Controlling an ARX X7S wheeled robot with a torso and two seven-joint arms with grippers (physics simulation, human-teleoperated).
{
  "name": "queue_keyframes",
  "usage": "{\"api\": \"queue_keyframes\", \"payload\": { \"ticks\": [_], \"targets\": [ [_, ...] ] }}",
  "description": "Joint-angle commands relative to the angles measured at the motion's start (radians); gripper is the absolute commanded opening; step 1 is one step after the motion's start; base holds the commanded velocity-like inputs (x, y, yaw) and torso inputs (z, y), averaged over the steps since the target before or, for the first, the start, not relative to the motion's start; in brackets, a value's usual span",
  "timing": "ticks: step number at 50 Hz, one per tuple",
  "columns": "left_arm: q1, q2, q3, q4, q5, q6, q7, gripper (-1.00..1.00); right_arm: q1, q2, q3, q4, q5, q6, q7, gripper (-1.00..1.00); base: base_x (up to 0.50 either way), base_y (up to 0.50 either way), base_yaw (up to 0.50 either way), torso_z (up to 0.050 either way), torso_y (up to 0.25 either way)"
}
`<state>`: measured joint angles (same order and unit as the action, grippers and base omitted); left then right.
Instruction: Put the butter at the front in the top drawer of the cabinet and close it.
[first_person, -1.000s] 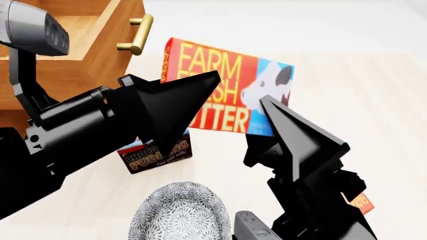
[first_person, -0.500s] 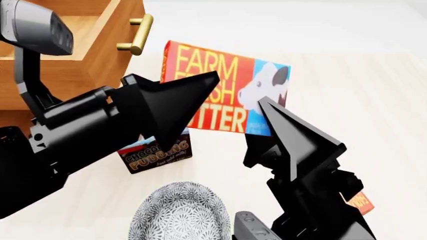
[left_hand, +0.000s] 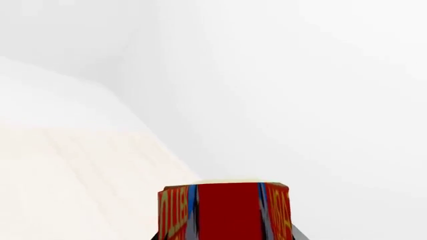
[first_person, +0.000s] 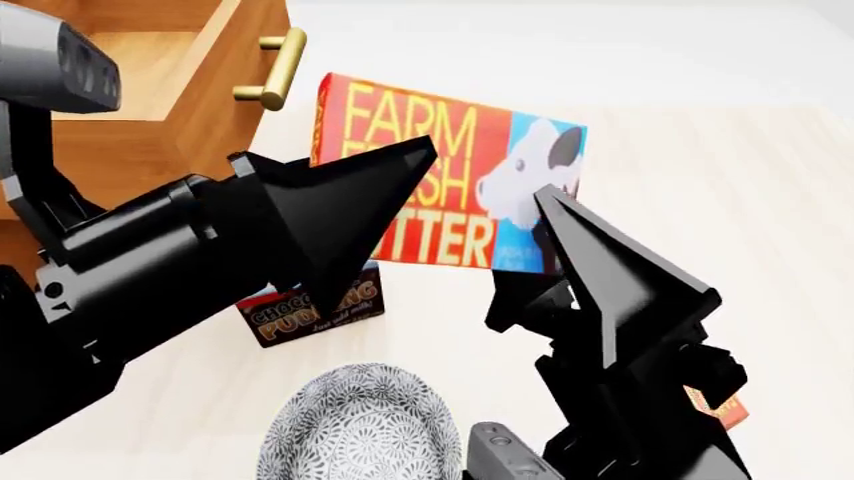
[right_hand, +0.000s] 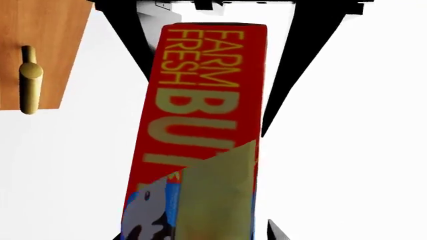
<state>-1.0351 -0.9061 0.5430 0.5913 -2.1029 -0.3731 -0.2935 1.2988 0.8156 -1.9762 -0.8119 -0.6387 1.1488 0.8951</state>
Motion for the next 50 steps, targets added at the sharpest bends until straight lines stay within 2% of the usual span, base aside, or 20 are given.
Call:
{"api": "queue_keyframes", "payload": {
  "ticks": [1,25,36,50],
  "targets": [
    [0.004,-0.022,-0.03,0.008,0.021,0.035,-0.039,-1.0,-0.031,0.027,0.106,-0.01,0.029,0.007,0.055,1.0,0.0,0.0,0.0,0.0,0.0],
    [0.006,-0.042,-0.118,0.016,-0.043,0.139,-0.087,-1.0,-0.064,0.039,0.171,-0.002,0.069,-0.02,0.079,1.0,0.0,0.0,0.0,0.0,0.001],
    [0.032,-0.059,-0.192,0.052,-0.083,0.205,-0.068,-1.0,-0.07,0.034,0.178,-0.002,0.067,-0.02,0.072,1.0,0.0,0.0,0.0,0.001,0.001],
    [-0.011,-0.084,-0.231,0.067,0.037,0.25,-0.158,-1.0,-0.074,0.04,0.199,-0.016,0.071,-0.025,0.068,1.0,0.0,0.0,0.0,0.0,0.001]
  ]
}}
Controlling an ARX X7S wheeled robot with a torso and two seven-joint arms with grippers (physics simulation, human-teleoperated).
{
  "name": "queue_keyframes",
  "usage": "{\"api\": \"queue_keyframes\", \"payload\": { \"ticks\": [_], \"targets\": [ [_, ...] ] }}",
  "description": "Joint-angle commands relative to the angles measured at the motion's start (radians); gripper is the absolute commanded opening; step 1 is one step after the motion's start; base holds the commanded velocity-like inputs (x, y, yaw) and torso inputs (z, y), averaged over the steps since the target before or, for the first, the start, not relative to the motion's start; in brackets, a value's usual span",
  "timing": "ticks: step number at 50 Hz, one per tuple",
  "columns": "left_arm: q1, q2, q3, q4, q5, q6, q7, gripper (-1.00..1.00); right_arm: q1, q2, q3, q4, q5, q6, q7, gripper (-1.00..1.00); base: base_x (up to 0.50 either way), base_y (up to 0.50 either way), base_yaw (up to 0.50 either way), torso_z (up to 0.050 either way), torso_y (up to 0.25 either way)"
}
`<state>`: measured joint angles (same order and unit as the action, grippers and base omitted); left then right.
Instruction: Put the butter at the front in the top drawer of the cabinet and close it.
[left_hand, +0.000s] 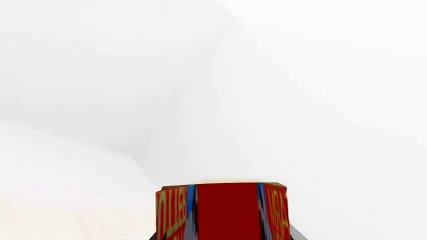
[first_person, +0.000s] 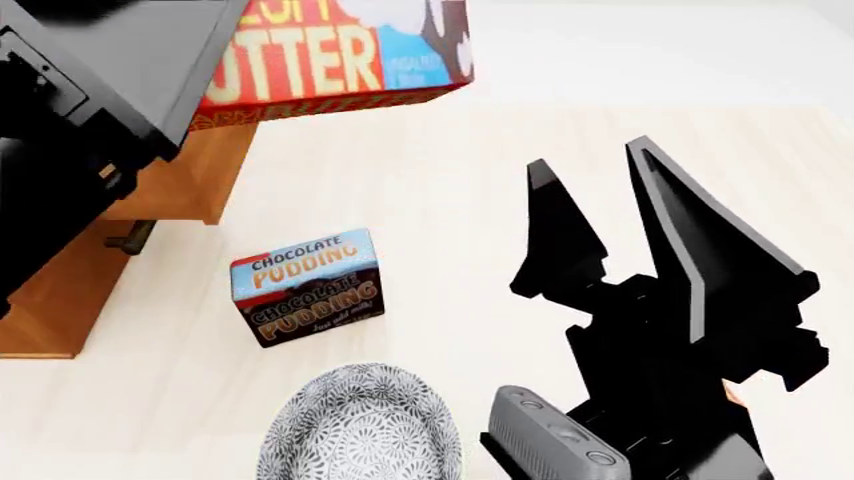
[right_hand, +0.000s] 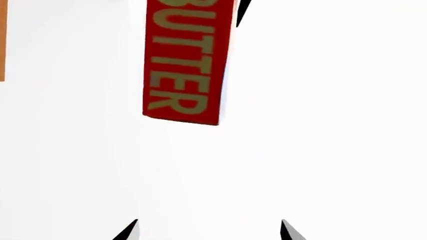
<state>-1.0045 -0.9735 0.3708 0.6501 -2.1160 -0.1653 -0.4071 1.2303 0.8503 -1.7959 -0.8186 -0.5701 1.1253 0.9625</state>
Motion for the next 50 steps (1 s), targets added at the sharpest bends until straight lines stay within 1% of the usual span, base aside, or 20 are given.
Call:
{"api": "queue_keyframes", "payload": {
  "ticks": [1,10,13,18,26,39,50],
  "targets": [
    [-0.047,-0.018,-0.058,0.009,0.073,0.041,-0.054,-1.0,-0.007,0.006,0.02,-0.012,0.001,0.003,-0.001,1.0,0.0,0.0,0.0,0.0,0.01],
    [-0.129,-0.029,-0.034,-0.012,0.249,0.004,-0.139,-1.0,-0.026,0.013,0.025,-0.033,-0.009,0.027,-0.002,1.0,0.0,0.0,0.0,0.001,0.0],
    [-0.138,-0.036,-0.025,-0.008,0.345,-0.01,-0.161,-1.0,-0.048,0.014,0.058,-0.047,0.018,0.031,0.007,1.0,0.0,0.0,0.0,0.0,0.003],
    [-0.14,-0.042,-0.013,-0.01,0.457,-0.025,-0.182,-1.0,-0.095,0.017,0.16,-0.072,0.114,0.014,0.023,1.0,0.0,0.0,0.0,0.0,0.0],
    [-0.15,-0.046,-0.004,-0.026,0.572,-0.04,-0.206,-1.0,-0.105,0.015,0.155,-0.089,0.099,0.025,0.023,1.0,0.0,0.0,0.0,0.0,0.001],
    [-0.152,-0.019,0.031,-0.089,0.735,-0.058,-0.233,-1.0,-0.124,0.022,0.156,-0.104,0.08,0.028,0.031,1.0,0.0,0.0,0.0,0.001,0.001],
    [-0.153,-0.019,0.05,-0.09,0.877,-0.068,-0.264,-1.0,-0.131,0.017,0.174,-0.111,0.086,0.028,0.024,1.0,0.0,0.0,0.0,0.0,0.002]
  ]
}}
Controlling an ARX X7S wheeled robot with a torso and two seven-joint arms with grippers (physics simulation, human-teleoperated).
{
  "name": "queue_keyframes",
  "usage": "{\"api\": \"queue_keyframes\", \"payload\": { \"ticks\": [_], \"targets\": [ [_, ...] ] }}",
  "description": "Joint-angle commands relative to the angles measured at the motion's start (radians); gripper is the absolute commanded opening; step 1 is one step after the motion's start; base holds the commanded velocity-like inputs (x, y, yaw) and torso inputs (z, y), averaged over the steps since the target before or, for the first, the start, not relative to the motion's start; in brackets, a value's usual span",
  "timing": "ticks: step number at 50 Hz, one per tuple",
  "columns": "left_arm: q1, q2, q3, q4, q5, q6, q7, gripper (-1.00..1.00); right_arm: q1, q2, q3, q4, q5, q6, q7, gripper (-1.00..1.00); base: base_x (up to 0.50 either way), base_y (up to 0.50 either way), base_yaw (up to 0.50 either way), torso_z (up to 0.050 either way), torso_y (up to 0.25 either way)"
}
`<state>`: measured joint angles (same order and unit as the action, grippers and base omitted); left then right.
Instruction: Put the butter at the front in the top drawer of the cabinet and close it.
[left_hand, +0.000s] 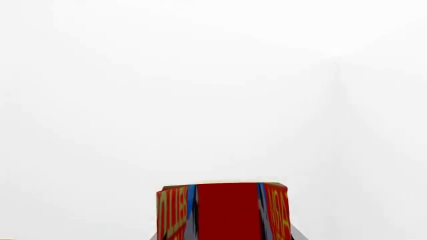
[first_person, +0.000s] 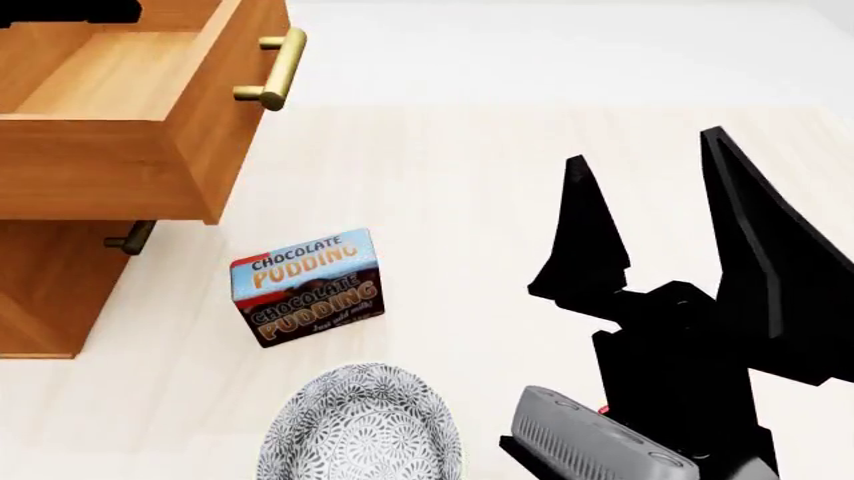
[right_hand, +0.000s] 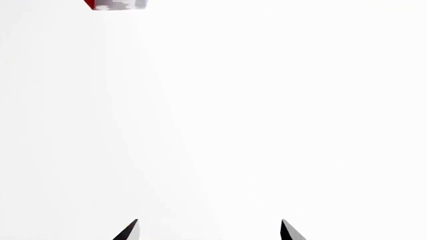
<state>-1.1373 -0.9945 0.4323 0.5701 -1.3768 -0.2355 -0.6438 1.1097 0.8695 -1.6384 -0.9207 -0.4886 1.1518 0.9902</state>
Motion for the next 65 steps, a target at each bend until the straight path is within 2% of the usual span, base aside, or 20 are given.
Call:
{"api": "queue_keyframes", "payload": {
  "ticks": [1,17,41,65],
  "targets": [
    [-0.018,0.002,-0.01,-0.01,0.143,0.002,-0.026,-1.0,-0.011,-0.003,0.018,-0.011,0.004,0.003,-0.006,1.0,0.0,0.0,0.0,0.01,0.0],
    [-0.015,0.008,0.014,-0.052,0.235,-0.023,-0.061,-1.0,-0.006,-0.015,0.002,-0.025,-0.029,0.023,-0.03,1.0,0.0,0.0,0.0,0.0,0.001],
    [-0.022,0.055,0.032,-0.24,0.308,-0.015,-0.013,-1.0,-0.02,-0.02,-0.001,-0.03,-0.055,0.032,-0.05,1.0,0.0,0.0,0.0,0.0,0.001],
    [0.017,0.089,0.052,-0.325,0.354,0.005,0.0,-1.0,-0.037,-0.021,0.004,-0.03,-0.077,0.033,-0.063,1.0,0.0,0.0,0.0,0.0,0.001]
  ]
}}
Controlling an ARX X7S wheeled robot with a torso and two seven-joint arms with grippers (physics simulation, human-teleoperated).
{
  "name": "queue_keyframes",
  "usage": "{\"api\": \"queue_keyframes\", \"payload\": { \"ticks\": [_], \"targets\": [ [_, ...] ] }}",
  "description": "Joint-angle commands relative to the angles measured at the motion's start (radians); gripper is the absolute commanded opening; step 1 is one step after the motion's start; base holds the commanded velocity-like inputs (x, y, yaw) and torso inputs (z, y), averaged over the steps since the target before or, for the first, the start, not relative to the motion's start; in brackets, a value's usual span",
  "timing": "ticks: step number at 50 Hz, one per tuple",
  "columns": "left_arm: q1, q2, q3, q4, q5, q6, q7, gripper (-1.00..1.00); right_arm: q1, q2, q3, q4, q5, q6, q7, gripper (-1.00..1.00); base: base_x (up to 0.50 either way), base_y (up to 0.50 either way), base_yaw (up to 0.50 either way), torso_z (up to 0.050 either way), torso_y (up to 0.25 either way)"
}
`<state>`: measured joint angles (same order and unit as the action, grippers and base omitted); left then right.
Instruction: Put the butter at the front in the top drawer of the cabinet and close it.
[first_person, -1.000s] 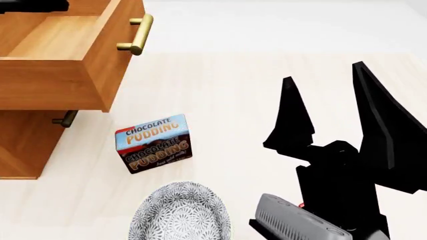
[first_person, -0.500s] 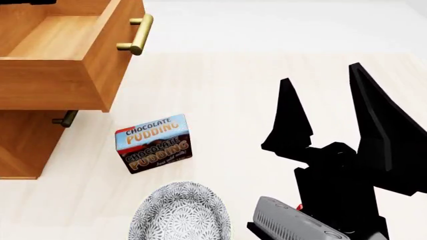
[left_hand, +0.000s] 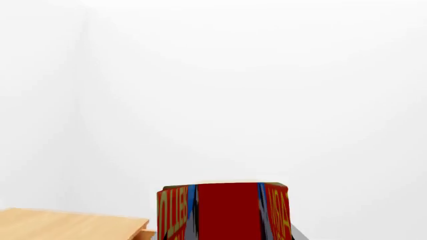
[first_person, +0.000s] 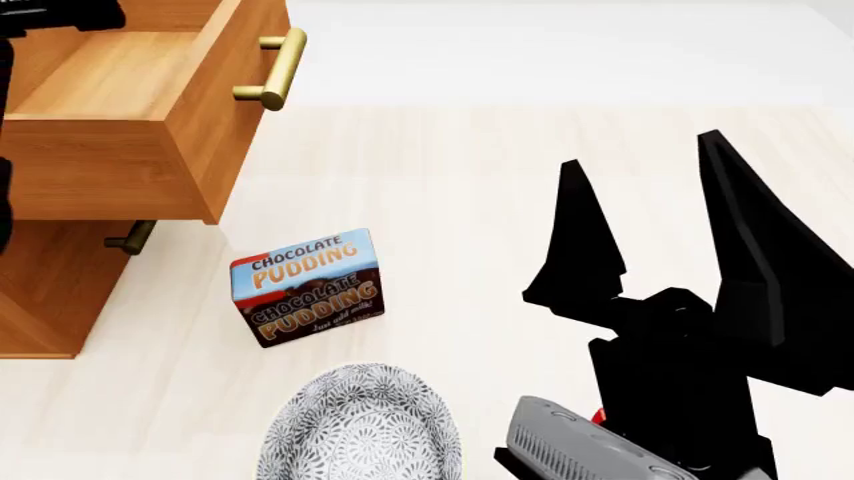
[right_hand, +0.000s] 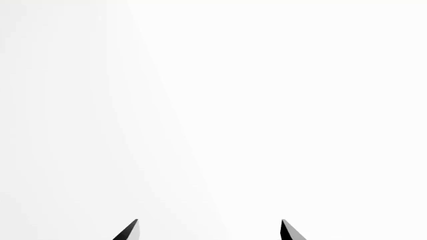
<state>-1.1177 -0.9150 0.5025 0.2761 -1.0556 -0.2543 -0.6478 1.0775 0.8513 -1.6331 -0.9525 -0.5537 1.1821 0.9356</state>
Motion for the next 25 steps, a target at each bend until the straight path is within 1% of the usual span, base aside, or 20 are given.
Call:
{"api": "queue_keyframes", "payload": {
  "ticks": [1,25],
  "targets": [
    [-0.002,0.01,-0.018,-0.034,0.033,0.024,0.004,-1.0,-0.005,-0.003,-0.001,0.002,-0.013,0.003,-0.009,1.0,0.0,0.0,0.0,0.0,0.0],
    [0.019,0.03,-0.016,-0.079,0.047,0.04,0.015,-1.0,-0.02,-0.006,-0.001,-0.002,-0.04,0.008,-0.026,1.0,0.0,0.0,0.0,0.0,0.001]
  ]
}}
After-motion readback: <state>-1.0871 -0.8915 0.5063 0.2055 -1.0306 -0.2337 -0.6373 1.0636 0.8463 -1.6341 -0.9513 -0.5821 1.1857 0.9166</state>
